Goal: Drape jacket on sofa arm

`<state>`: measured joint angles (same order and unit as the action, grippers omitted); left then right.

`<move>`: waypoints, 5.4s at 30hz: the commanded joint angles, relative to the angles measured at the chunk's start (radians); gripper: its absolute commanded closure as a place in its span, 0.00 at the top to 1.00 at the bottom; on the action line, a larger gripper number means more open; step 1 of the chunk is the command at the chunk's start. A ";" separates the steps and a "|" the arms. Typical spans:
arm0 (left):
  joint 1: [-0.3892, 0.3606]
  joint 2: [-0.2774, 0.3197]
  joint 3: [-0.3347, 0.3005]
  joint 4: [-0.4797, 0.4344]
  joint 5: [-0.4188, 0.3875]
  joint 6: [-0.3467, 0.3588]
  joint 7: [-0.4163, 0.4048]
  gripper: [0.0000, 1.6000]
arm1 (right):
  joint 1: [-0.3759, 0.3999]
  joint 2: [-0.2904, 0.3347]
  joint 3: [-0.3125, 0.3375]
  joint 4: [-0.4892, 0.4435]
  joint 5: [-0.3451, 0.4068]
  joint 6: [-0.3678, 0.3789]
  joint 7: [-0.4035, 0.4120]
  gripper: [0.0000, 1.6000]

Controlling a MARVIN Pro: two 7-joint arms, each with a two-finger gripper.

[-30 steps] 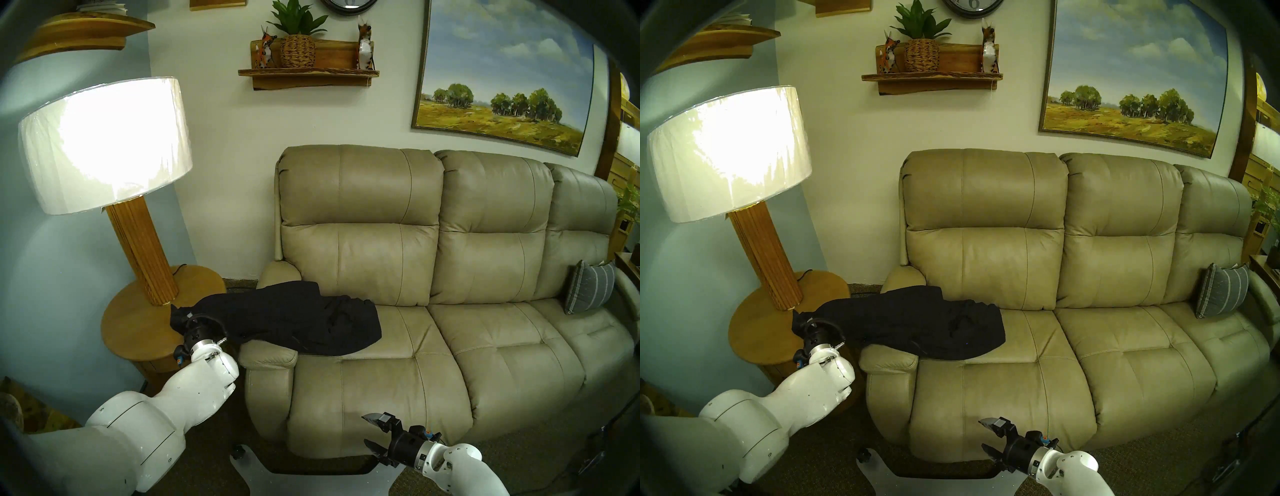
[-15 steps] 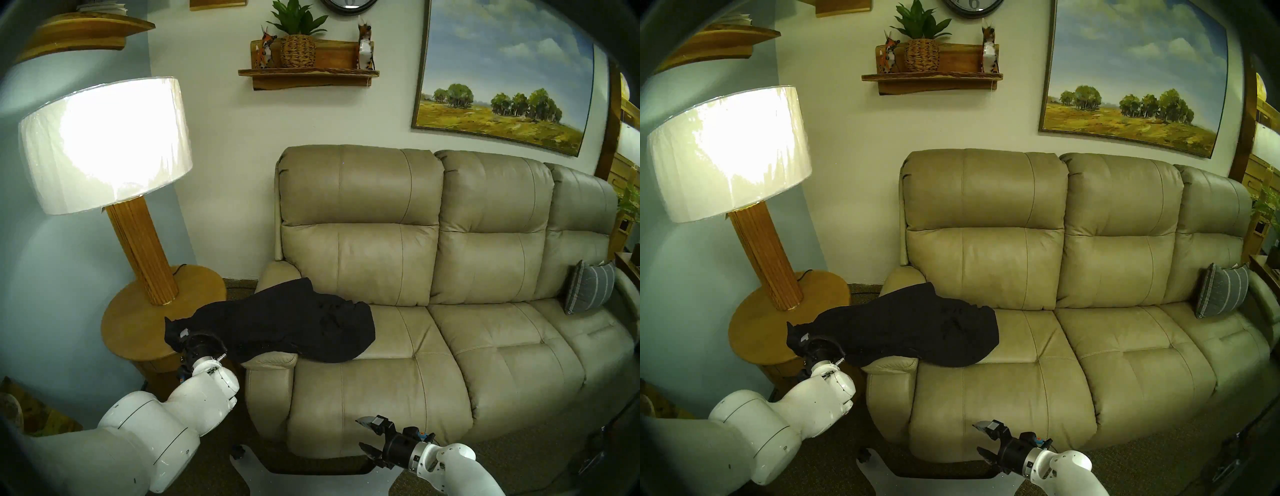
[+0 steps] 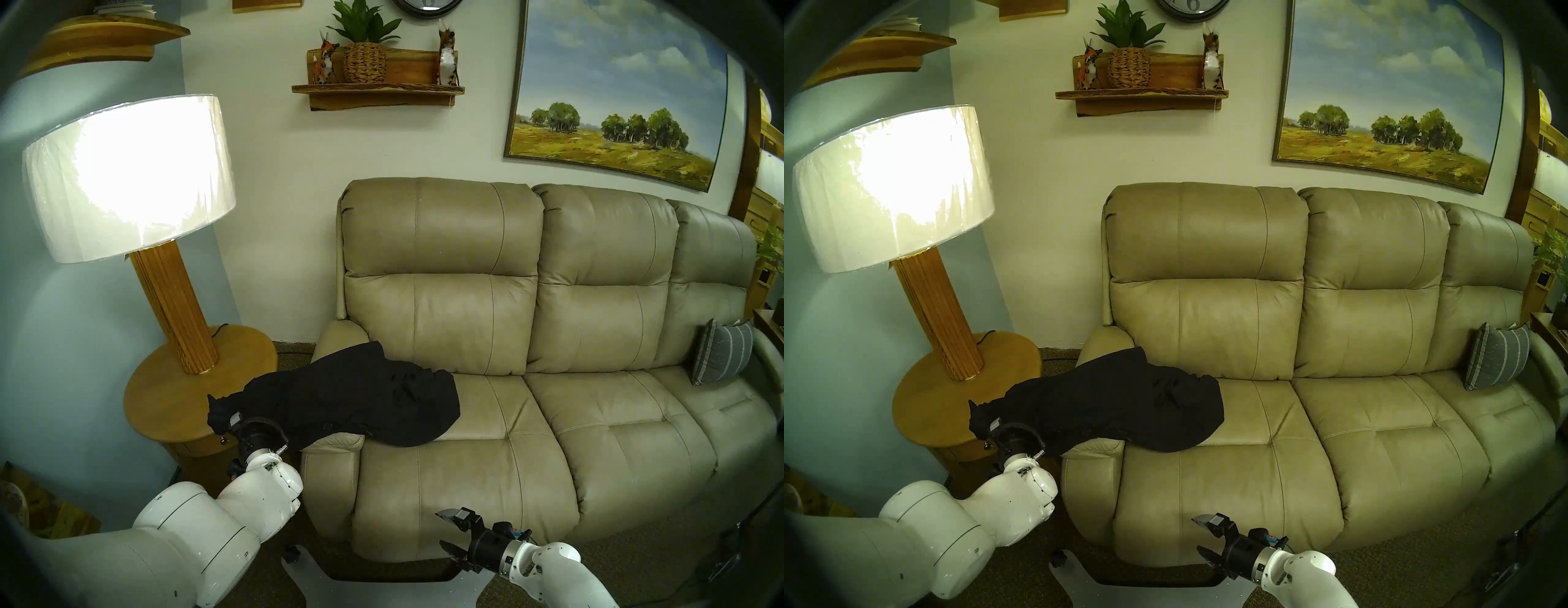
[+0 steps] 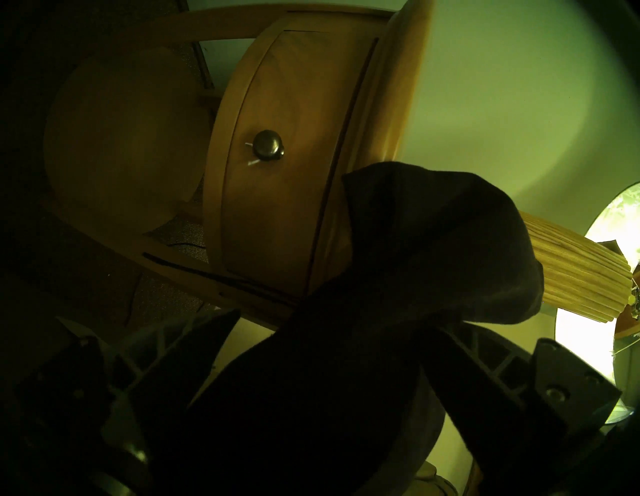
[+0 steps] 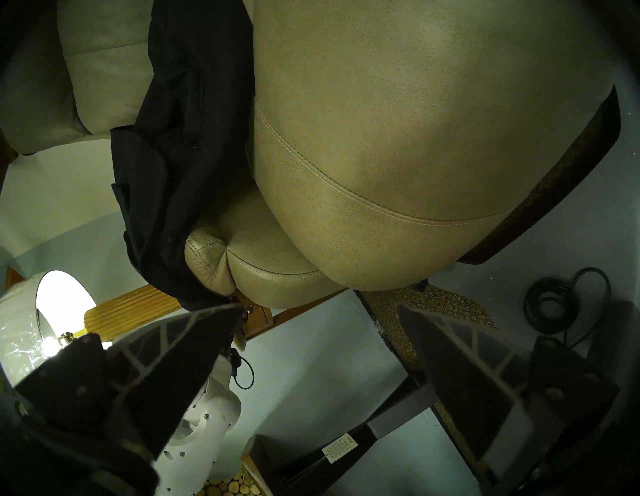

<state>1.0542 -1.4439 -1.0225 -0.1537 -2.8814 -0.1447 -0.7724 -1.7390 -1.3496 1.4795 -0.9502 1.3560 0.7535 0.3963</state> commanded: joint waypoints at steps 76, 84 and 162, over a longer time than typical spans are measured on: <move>0.286 -0.149 0.017 -0.100 0.085 0.139 -0.336 1.00 | 0.051 -0.011 0.009 0.044 0.004 -0.014 0.021 1.00; 0.312 -0.159 0.083 -0.158 0.137 0.134 -0.457 1.00 | 0.050 -0.018 0.010 0.039 0.010 -0.011 0.027 1.00; 0.373 0.069 0.570 -0.739 0.002 -0.481 -0.405 1.00 | 0.138 -0.039 0.055 0.098 0.009 0.019 0.163 1.00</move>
<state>1.4233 -1.3806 -0.4512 -0.8667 -2.8824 -0.6389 -1.1684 -1.6166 -1.3771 1.5309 -0.8514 1.3552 0.7729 0.5432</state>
